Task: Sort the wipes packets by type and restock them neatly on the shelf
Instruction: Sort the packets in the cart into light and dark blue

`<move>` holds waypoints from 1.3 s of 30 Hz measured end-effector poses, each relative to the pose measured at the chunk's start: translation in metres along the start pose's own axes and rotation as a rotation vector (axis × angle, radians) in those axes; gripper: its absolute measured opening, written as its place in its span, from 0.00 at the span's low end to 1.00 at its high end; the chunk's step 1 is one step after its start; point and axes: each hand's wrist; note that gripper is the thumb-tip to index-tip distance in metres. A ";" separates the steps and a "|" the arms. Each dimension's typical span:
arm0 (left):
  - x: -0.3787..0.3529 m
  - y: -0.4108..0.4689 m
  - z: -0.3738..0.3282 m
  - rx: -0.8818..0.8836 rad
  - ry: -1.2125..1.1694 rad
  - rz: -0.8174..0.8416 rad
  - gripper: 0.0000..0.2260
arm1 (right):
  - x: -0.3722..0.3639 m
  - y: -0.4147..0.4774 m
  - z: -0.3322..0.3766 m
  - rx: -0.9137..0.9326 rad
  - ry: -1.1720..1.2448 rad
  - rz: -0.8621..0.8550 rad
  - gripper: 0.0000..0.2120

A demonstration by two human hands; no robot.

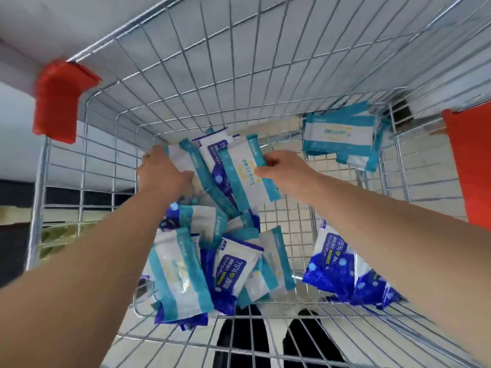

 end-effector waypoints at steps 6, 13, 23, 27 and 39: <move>0.006 0.017 0.009 -0.073 -0.113 0.160 0.24 | -0.026 0.022 0.009 -0.053 0.084 -0.056 0.14; 0.019 0.026 -0.016 -0.025 -0.642 0.163 0.12 | -0.024 0.034 0.028 -0.049 0.481 -0.035 0.10; 0.016 0.010 -0.020 0.047 -0.790 0.633 0.05 | -0.004 0.030 0.032 -0.028 0.345 -0.043 0.17; 0.007 -0.001 -0.011 -0.269 -0.064 0.573 0.18 | 0.012 0.016 0.012 -0.069 0.189 -0.112 0.17; 0.004 -0.011 -0.016 -0.441 0.120 0.385 0.15 | 0.023 -0.011 -0.026 -0.184 0.187 -0.153 0.10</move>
Point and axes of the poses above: each hand's wrist, its own y-axis towards the middle knuckle, its own x-axis out of the back of the hand, z = x × y, and after that the axes turned 8 degrees about x, right-handed
